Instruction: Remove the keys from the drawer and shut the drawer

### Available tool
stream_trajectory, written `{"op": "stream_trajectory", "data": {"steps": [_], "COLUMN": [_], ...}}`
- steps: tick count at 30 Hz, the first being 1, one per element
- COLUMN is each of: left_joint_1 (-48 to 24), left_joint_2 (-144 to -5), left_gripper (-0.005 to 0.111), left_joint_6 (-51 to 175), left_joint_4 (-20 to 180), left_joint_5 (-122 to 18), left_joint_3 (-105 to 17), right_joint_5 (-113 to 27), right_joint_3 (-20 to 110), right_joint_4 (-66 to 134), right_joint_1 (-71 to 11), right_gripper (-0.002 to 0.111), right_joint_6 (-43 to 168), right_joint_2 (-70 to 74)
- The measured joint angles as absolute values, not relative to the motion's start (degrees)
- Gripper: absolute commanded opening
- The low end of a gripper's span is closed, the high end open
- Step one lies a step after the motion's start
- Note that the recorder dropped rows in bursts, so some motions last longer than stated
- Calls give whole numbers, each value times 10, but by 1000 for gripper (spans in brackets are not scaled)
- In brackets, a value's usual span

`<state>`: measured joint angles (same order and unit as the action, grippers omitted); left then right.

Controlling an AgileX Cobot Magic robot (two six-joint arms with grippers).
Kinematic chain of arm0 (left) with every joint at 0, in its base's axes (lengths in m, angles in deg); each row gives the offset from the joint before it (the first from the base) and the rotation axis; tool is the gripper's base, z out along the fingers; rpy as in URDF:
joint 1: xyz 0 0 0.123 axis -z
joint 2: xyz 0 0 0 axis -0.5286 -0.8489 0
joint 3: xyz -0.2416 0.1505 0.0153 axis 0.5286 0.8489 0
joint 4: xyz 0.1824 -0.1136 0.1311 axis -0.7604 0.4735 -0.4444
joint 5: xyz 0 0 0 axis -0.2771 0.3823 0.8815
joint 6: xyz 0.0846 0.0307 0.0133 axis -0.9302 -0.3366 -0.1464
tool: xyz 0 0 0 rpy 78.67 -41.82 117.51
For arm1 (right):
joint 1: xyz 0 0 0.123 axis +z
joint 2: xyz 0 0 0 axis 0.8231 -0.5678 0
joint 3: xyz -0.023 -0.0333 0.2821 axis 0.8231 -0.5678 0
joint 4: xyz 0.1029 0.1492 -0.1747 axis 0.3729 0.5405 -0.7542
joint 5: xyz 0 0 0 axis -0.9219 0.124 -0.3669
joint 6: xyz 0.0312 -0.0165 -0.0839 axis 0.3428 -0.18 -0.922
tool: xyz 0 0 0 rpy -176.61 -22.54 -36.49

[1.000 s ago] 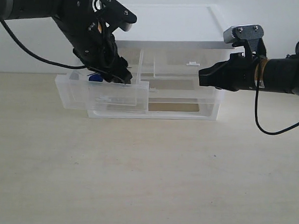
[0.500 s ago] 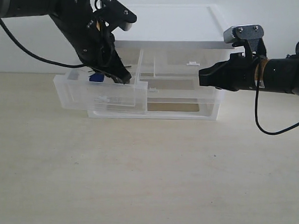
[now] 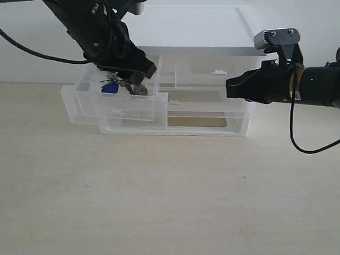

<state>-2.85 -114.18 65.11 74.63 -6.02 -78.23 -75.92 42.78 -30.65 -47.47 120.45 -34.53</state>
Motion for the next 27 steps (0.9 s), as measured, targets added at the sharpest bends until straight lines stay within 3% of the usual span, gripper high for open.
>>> {"op": "stream_trajectory", "data": {"steps": [19,21,22,23,24,27], "left_joint_1": [-25,-25,-25,-28,-29,-32], "left_joint_2": [-1187,-1196,-1199,-1203,-1205,-1206], "left_gripper": [67,54,35,26,5,4], "left_joint_6": [913,918,919,921,922,893], "left_joint_4": [616,609,605,592,592,605], "left_joint_5": [-112,-108,-106,-100,-100,-98], "left_joint_3": [-782,-785,-785,-789,-789,-791], "right_joint_5": [-761,-761,-761,-761,-761,-761], "right_joint_3": [428,428,428,428,428,428], "right_joint_4": [-306,-306,-306,-306,-306,-306], "right_joint_1": [-475,-475,-475,-475,-475,-475], "right_gripper": [0,0,0,0,0,0], "right_joint_6": [1204,1204,1204,1204,1204,1204], "right_joint_2": [-345,-345,-345,-345,-345,-345]}}
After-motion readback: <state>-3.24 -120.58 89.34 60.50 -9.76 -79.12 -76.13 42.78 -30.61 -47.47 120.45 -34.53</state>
